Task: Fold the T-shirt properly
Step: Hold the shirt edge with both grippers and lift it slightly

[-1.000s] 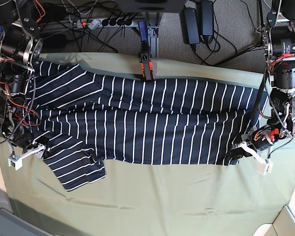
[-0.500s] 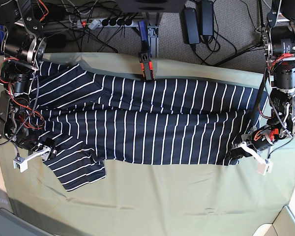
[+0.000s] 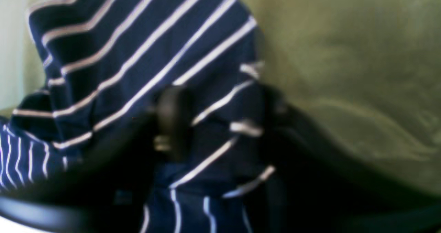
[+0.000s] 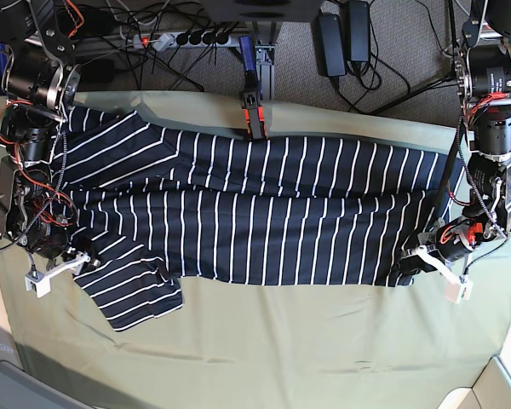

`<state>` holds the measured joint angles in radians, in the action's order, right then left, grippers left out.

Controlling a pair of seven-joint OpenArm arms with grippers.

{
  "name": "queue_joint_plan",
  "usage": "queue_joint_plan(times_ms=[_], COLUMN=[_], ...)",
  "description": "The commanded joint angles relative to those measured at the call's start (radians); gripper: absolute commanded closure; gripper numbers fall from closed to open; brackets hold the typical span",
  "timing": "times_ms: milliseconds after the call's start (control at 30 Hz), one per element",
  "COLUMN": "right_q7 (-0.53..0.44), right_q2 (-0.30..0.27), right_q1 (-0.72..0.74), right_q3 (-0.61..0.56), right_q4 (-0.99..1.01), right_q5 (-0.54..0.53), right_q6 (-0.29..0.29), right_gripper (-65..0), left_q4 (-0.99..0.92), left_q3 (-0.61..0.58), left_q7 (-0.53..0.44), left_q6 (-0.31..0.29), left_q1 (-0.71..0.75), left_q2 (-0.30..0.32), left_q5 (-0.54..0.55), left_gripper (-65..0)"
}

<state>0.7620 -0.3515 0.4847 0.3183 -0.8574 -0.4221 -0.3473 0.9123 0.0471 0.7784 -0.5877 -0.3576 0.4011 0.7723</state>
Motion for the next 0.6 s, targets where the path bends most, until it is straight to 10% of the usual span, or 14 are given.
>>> queue_joint_plan(times_ms=[0,100,567], right_q7=[0.004,0.006,0.114], right_q2=[-0.011,-0.011,-0.014], right_q1=[0.022,0.022,0.016], right_q3=[0.000,0.000,0.000], right_q4=[-0.017,-0.017,-0.127], right_q5=[-0.005,-0.009,-0.034], right_q6=[-0.042,-0.042,-0.042], right_gripper=[-16.6,0.0,0.0], left_q4=[0.018,0.018,0.018], left_q3=[0.003,0.003,0.004], left_q7=[-0.011,-0.011,0.069], left_q6=[-0.037,-0.037,-0.110], left_q1=[-0.024,-0.024,-0.024], left_q2=[0.014,0.014,0.018], left_q5=[0.016,0.016,0.213], left_gripper=[0.0,0.0,0.0])
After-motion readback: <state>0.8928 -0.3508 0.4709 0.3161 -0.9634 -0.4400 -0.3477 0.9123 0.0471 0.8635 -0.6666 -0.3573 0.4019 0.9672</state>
